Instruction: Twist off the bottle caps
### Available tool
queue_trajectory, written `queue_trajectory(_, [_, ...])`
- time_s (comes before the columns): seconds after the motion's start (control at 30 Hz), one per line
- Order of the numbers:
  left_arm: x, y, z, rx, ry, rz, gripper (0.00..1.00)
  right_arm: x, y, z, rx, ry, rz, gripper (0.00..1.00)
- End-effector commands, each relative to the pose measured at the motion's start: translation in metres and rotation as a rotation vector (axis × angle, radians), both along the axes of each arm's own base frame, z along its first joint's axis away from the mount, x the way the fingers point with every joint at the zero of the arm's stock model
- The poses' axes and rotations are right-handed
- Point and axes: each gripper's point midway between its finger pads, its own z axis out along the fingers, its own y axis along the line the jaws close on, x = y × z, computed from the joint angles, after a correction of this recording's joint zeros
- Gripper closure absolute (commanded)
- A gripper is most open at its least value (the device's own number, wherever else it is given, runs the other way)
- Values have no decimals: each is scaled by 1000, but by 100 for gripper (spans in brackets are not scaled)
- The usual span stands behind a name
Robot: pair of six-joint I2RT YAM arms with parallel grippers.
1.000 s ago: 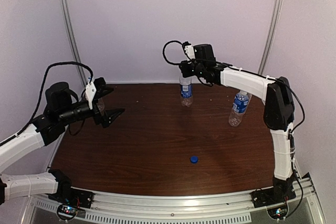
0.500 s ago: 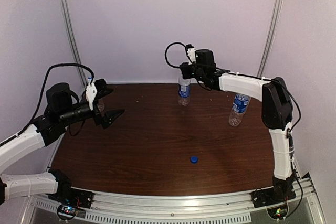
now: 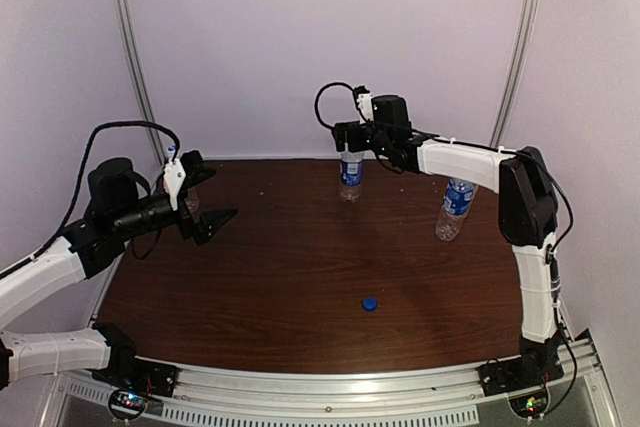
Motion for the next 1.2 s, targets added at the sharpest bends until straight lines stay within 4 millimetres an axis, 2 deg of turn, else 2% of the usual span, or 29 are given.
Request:
queue_trajectory(0.0, [-1,-2,4,-5,-14,-9,3,-4,-6,24,2,-22,5,0])
queue_trajectory(0.07, [2,0,5,-17,5,10,3,-6,-7,32,0,-34,6,0])
queue_trajectory(0.17, [16,11,8,-34,59,104,3,-12,-11,61,8,-79,10,0])
queue_trajectory(0.33, [50,51,7,7,266,266,3,-34,-19,130,56,-187,36,0])
queue_trajectory(0.47, [71,99,12,116,391,433,3,-59,-22,167,91,-223,96,0])
queue_trajectory(0.57, [77,135,12,234,432,549,3,-78,-23,182,140,-225,147,0])
queue_trajectory(0.67, [90,200,-6,274,543,738,3,-96,-19,190,205,-225,208,0])
queue_trajectory(0.73, [96,234,-15,203,634,781,3,-105,-17,192,238,-218,236,0])
queue_trajectory(0.77, [97,246,-22,175,669,779,3,-108,-16,192,246,-211,245,0])
queue_trajectory(0.87, [102,253,-42,186,644,729,2,-117,-15,191,259,-196,250,0])
queue_trajectory(1.03, [122,243,-34,114,345,679,3,-129,-7,185,255,-165,255,0])
queue_trajectory(1.17, [145,249,-62,112,313,682,3,-137,2,187,239,-157,253,0])
